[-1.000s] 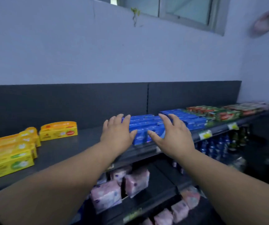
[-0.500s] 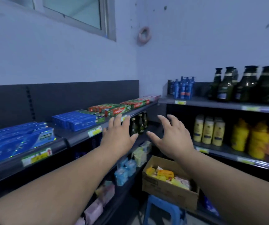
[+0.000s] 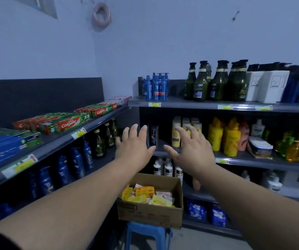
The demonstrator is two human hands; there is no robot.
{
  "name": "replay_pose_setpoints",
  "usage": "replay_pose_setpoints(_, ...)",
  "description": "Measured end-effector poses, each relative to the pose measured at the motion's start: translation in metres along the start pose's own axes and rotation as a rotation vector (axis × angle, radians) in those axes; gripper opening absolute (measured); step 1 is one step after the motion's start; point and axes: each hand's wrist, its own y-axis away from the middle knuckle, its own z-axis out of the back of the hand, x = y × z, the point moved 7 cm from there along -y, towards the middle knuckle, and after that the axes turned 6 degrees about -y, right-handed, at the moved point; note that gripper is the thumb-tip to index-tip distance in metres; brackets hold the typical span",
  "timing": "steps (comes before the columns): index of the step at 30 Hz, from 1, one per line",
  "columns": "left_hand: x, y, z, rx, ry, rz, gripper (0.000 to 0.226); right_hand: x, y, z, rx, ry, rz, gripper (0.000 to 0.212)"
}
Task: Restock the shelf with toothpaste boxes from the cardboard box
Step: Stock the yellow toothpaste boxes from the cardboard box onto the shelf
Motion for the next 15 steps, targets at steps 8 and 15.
replay_pose_setpoints(8,0.028,-0.111,-0.059,0.020,0.039,-0.061,0.073,0.003,-0.092,-0.062,-0.022,0.087,-0.081,0.075)
replay_pose_setpoints(15,0.047,-0.180,-0.130,0.074,0.026,-0.096,0.070,-0.031,-0.144,-0.130,0.043,0.107,-0.163,0.075)
